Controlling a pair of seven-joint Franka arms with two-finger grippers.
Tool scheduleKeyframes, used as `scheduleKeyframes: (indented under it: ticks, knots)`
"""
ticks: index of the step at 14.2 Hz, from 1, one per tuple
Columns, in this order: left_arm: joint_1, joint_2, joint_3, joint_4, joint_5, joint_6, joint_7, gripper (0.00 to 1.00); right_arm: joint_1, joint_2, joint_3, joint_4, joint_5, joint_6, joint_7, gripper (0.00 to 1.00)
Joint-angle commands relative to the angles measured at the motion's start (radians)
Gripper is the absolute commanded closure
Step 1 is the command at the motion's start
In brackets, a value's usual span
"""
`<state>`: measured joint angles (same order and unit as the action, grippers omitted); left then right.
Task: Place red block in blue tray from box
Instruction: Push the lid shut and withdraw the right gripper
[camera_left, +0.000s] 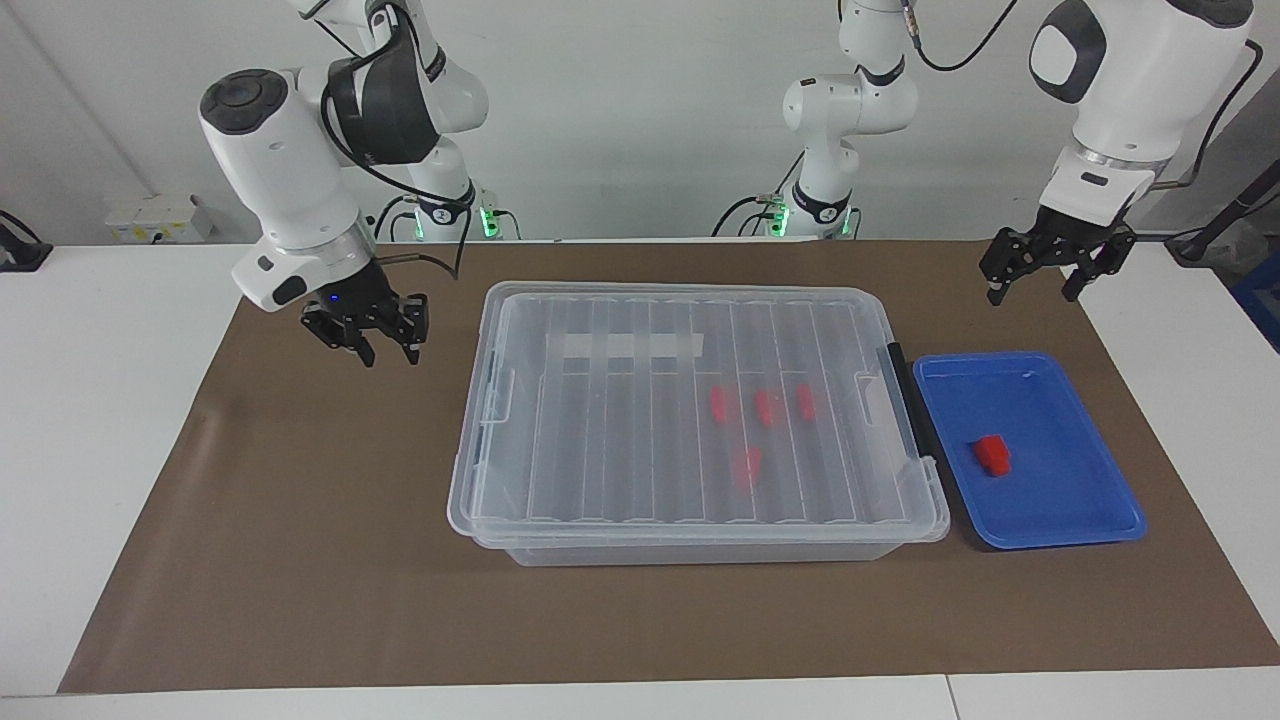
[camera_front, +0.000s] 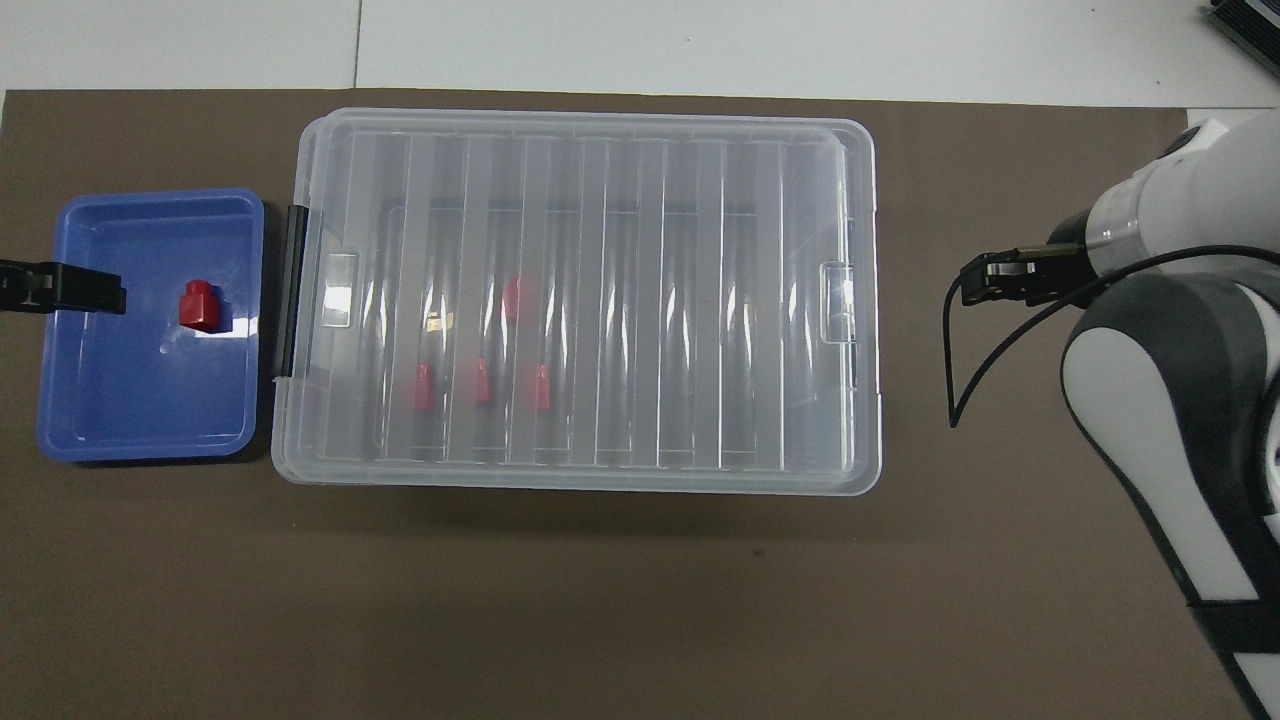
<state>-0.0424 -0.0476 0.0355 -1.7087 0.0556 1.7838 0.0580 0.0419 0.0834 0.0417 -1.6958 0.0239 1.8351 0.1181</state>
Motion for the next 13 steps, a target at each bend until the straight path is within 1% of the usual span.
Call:
scheduleKeyframes:
  ticks: [1, 2, 4, 6, 8, 9, 12, 13]
  knots:
    - [-0.049, -0.026, 0.021, -0.012, -0.016, -0.003, -0.067, 0.00, -0.007, -0.031, -0.009, 0.013, -0.047, -0.022, 0.087, 0.00]
    - [-0.085, -0.026, 0.035, -0.012, -0.016, -0.006, -0.084, 0.00, -0.007, -0.036, -0.017, 0.021, -0.055, -0.025, 0.101, 0.00]
    - [-0.125, -0.028, 0.059, -0.014, -0.016, -0.009, -0.084, 0.00, -0.008, -0.056, -0.034, 0.051, -0.055, -0.078, 0.107, 0.00]
    - [-0.193, -0.032, 0.144, -0.014, -0.016, -0.011, -0.080, 0.00, -0.010, -0.102, -0.039, 0.038, -0.056, -0.111, 0.109, 0.00]
    - [-0.191, -0.032, 0.153, -0.014, -0.016, -0.011, -0.076, 0.00, -0.014, -0.128, -0.045, 0.034, -0.055, -0.132, 0.106, 0.02]
    - [-0.192, -0.034, 0.153, -0.014, -0.016, -0.011, -0.076, 0.00, -0.014, -0.129, -0.048, 0.042, -0.055, -0.145, 0.101, 0.02]
    - [-0.201, -0.034, 0.155, -0.014, -0.016, -0.011, -0.079, 0.00, -0.017, -0.123, -0.066, 0.089, -0.042, -0.232, 0.092, 0.01]
    - [-0.186, -0.035, 0.147, -0.014, -0.016, -0.011, -0.078, 0.00, -0.017, -0.117, -0.066, 0.108, -0.038, -0.258, 0.091, 0.01]
